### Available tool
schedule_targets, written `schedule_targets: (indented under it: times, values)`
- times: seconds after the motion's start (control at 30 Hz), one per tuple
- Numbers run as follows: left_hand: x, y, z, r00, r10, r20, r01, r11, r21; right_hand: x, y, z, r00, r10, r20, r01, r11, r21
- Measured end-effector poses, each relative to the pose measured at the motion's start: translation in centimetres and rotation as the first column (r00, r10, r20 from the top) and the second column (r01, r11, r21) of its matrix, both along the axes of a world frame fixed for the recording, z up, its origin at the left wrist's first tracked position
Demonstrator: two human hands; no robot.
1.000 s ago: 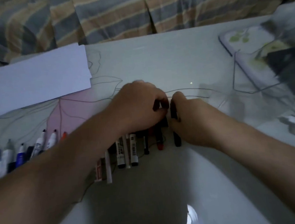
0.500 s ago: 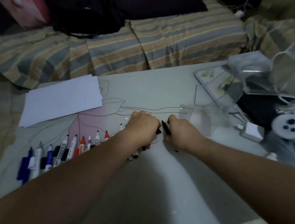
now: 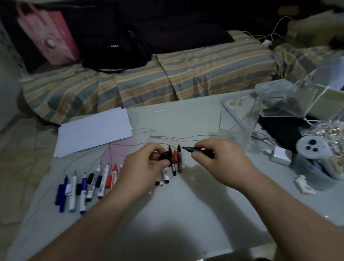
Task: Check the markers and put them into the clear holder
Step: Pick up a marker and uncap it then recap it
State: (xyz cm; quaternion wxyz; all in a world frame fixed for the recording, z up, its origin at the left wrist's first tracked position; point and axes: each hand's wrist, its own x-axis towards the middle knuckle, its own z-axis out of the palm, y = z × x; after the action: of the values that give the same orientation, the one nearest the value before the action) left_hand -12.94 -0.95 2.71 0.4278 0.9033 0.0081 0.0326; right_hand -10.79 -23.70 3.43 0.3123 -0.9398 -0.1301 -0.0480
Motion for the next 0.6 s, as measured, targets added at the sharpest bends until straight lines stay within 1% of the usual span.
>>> schedule_targets:
  times: [0.07, 0.13, 0.2, 0.37, 0.47, 0.6]
  values:
    - [-0.5, 1.0, 0.0, 0.999, 0.048, -0.016, -0.049, 0.995, -0.091, 0.0, 0.4, 0.0, 0.996, 0.031, 0.083, -0.023, 0.995, -0.099]
    - [-0.4, 1.2, 0.1, 0.998, 0.059, -0.02, -0.061, 0.991, -0.121, 0.3, 1.0, 0.0, 0.986, 0.045, 0.159, -0.019, 0.986, -0.164]
    - [0.0, 1.1, 0.3, 0.998, 0.059, -0.004, -0.059, 0.99, -0.128, 0.4, 1.4, -0.1, 0.978, 0.063, 0.2, -0.022, 0.979, -0.201]
    - [0.7, 0.6, 0.6, 0.999, 0.041, 0.03, -0.038, 0.995, -0.094, 0.9, 1.7, -0.3, 0.971, 0.065, 0.229, -0.014, 0.976, -0.217]
    - [0.6, 0.4, 0.5, 0.999, 0.026, 0.043, -0.023, 0.998, -0.066, 1.1, 2.1, -0.3, 0.972, 0.092, 0.217, -0.036, 0.968, -0.248]
    - [0.5, -0.2, 0.5, 0.999, 0.016, 0.051, -0.011, 0.995, -0.099, 1.5, 2.2, -0.5, 0.972, 0.127, 0.199, -0.073, 0.963, -0.258]
